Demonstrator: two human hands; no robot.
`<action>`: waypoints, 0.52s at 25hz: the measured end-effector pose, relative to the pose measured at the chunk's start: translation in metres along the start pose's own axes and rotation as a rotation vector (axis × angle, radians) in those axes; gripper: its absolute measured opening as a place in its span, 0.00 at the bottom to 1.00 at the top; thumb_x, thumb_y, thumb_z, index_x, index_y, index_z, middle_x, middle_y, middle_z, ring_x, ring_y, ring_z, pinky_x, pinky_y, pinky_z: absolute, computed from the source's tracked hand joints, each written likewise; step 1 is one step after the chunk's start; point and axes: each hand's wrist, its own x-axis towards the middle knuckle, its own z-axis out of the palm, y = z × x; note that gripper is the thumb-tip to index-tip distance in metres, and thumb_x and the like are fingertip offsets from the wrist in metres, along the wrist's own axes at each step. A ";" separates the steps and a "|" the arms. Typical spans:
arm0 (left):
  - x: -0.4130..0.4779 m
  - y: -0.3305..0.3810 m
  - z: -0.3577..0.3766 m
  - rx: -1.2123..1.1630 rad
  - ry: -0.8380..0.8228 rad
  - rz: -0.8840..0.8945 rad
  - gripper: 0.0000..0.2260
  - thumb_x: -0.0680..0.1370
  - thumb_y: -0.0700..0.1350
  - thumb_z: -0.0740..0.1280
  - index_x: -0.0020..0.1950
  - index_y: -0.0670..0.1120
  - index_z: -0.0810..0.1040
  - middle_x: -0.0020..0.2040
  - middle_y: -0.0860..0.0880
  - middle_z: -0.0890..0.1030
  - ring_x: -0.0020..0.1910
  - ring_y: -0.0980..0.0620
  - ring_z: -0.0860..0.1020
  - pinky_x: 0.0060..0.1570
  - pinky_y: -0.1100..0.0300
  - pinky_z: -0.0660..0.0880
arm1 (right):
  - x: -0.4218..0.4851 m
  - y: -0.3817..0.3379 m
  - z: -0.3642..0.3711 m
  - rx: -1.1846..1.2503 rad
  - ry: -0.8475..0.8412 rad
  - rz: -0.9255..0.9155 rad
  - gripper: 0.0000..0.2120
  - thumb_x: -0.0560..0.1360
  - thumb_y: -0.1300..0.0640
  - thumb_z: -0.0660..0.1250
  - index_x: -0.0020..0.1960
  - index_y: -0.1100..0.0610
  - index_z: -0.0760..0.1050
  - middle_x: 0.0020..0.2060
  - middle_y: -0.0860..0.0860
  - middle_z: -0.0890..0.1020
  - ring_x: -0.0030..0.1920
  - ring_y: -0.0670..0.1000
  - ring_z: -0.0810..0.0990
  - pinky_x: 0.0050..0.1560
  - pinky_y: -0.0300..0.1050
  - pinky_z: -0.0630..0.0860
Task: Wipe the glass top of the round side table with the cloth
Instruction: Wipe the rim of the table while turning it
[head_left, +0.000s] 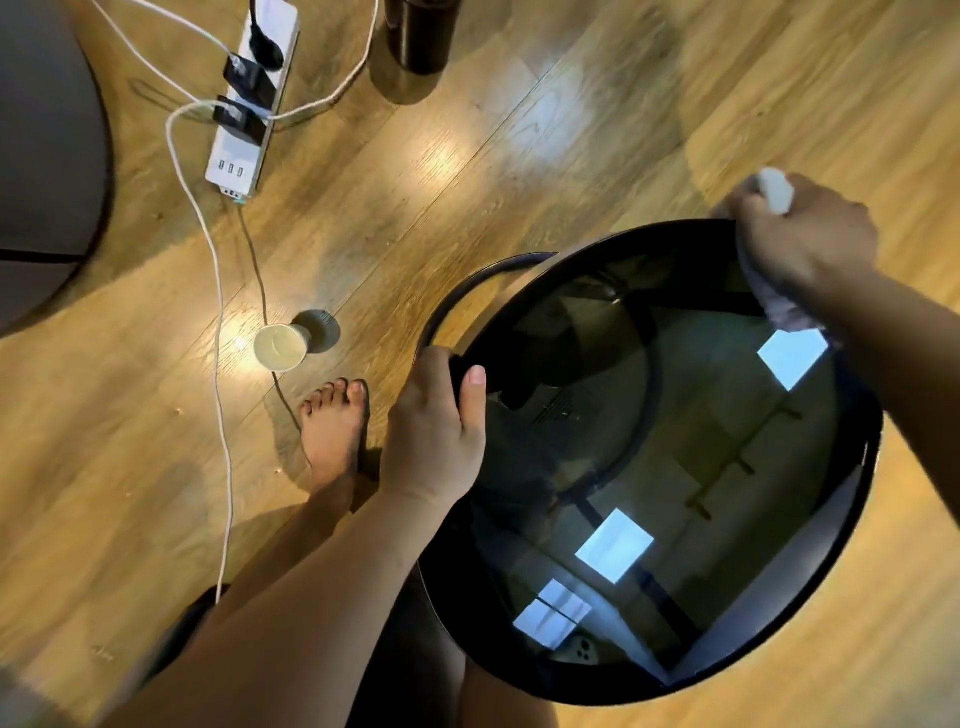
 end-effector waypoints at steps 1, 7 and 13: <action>0.000 0.000 0.000 -0.004 0.000 -0.002 0.12 0.83 0.50 0.57 0.59 0.43 0.70 0.48 0.44 0.78 0.43 0.50 0.75 0.40 0.57 0.74 | -0.002 -0.023 0.001 0.010 0.008 -0.074 0.19 0.75 0.41 0.52 0.51 0.52 0.74 0.52 0.60 0.80 0.54 0.65 0.76 0.48 0.50 0.68; 0.014 0.007 -0.017 0.053 -0.047 -0.136 0.18 0.78 0.54 0.60 0.63 0.46 0.68 0.55 0.45 0.76 0.54 0.43 0.76 0.50 0.51 0.73 | -0.107 -0.154 0.030 -0.113 -0.177 -0.941 0.20 0.75 0.34 0.55 0.46 0.51 0.71 0.42 0.53 0.83 0.48 0.58 0.79 0.50 0.48 0.64; 0.072 0.094 -0.014 0.391 -0.117 0.315 0.25 0.74 0.46 0.69 0.70 0.48 0.66 0.68 0.48 0.70 0.67 0.47 0.68 0.69 0.50 0.64 | 0.006 -0.009 0.024 0.150 0.054 -0.286 0.29 0.75 0.32 0.51 0.61 0.52 0.73 0.52 0.58 0.82 0.51 0.62 0.78 0.46 0.50 0.70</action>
